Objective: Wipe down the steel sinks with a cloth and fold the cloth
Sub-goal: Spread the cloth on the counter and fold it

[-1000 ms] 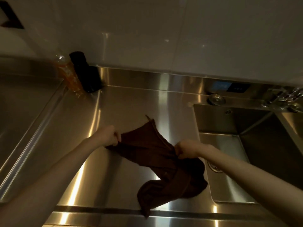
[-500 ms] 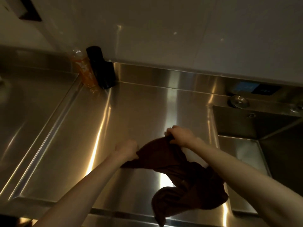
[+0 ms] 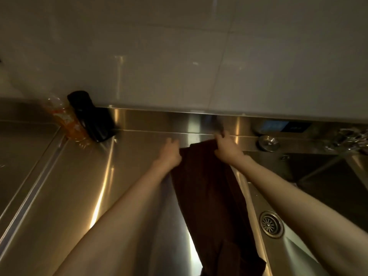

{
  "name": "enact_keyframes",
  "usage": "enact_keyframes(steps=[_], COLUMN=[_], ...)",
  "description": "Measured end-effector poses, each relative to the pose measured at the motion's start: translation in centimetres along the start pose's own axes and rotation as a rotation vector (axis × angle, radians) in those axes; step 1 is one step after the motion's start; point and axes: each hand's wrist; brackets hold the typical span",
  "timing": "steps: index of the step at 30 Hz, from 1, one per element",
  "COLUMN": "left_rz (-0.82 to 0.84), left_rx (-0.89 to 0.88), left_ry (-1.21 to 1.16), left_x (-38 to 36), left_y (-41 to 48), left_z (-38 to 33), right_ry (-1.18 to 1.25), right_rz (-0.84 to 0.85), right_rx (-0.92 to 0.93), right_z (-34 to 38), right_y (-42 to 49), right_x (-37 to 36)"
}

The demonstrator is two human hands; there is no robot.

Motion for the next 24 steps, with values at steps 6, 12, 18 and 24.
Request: enact_keyframes(steps=[6, 12, 18, 24], left_rz=[0.249, 0.259, 0.349, 0.346], left_rx=[-0.038, -0.05, 0.01, 0.02], left_ry=[0.248, 0.306, 0.46, 0.431], left_x=[-8.3, -6.0, -1.9, 0.3], left_y=[-2.0, -0.5, 4.0, 8.5], left_z=[1.3, 4.2, 6.0, 7.3], right_ry=[-0.135, -0.084, -0.218, -0.246], right_rz=[0.182, 0.083, 0.012, 0.174], right_rx=[0.198, 0.1, 0.101, -0.055], right_z=[-2.4, -5.7, -4.0, -4.4], right_y=[-2.6, -2.9, 1.4, 7.5], right_x=[-6.8, -7.0, -6.4, -5.5])
Point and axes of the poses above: each hand's wrist, its own y-axis towards the middle knuckle, its own x-axis out of the back of the hand, z = x × y, and after that the axes turned 7 degrees about z, right-handed
